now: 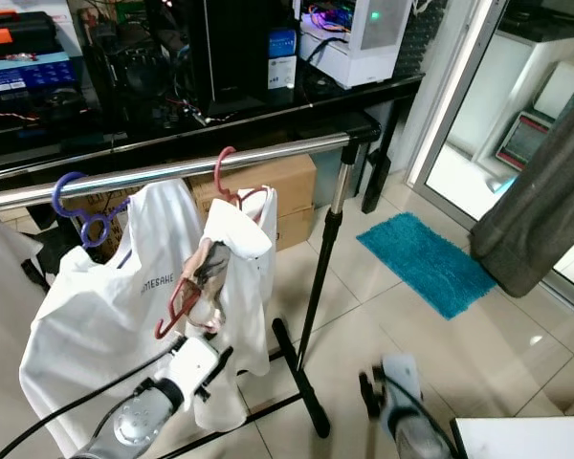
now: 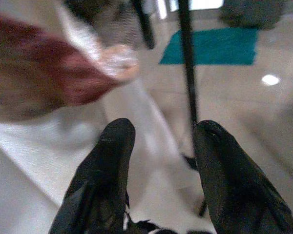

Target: Hang hanger

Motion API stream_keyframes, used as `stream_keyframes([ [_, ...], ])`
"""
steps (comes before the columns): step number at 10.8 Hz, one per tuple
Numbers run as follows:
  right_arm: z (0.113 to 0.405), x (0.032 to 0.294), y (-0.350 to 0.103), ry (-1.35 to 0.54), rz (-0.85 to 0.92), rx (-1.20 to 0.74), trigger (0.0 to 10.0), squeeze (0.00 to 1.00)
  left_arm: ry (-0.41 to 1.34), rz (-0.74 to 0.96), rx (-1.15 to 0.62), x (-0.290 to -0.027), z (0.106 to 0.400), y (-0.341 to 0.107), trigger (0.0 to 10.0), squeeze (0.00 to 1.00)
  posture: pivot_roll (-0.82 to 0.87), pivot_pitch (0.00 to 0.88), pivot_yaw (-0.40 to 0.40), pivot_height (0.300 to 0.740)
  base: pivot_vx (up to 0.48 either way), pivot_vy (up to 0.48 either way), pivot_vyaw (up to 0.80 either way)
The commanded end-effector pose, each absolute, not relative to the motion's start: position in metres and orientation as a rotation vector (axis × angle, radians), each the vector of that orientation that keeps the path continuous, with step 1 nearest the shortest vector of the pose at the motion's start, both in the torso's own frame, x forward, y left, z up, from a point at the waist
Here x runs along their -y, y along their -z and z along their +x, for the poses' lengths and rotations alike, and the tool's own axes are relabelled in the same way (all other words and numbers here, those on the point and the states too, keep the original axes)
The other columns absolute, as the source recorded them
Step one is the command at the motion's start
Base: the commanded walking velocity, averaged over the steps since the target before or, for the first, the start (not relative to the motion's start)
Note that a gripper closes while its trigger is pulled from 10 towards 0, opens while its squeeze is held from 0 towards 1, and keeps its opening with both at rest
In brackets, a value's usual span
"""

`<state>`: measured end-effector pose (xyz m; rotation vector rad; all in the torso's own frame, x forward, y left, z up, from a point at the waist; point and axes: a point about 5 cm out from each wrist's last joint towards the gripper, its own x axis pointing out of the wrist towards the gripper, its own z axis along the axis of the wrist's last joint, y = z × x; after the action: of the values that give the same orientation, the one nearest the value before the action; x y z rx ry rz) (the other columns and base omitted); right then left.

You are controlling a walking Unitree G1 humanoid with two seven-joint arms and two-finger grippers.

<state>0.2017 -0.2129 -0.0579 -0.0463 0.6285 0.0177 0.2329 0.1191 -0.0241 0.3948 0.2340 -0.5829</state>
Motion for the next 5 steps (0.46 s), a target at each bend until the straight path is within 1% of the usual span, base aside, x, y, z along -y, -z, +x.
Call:
stream_keyframes([
  [1,0.199,0.22,0.058,0.025,-0.045,-0.626,10.0,0.0,0.645,0.395,-0.264,-0.113,0.221,0.032,10.0,1.0,0.06,0.064,-0.023,0.74,0.0,0.0,0.0],
  [3,0.195,0.222,0.059,0.008,-0.052,-0.63,10.0,0.0,0.639,0.353,-0.281,-0.111,0.215,0.035,10.0,1.0,0.08,0.059,-0.044,0.74,0.0,0.0,0.0],
  [4,0.196,0.226,0.059,0.007,-0.074,-0.651,10.0,0.0,0.68,0.352,-0.26,-0.107,0.211,0.035,10.0,1.0,0.09,0.06,-0.05,0.74,0.0,0.0,0.0],
  [5,0.202,0.229,0.055,0.007,-0.08,-0.64,10.0,0.0,0.667,0.366,-0.254,-0.108,0.209,0.035,10.0,1.0,0.09,0.064,-0.054,0.74,0.0,0.0,0.0],
])
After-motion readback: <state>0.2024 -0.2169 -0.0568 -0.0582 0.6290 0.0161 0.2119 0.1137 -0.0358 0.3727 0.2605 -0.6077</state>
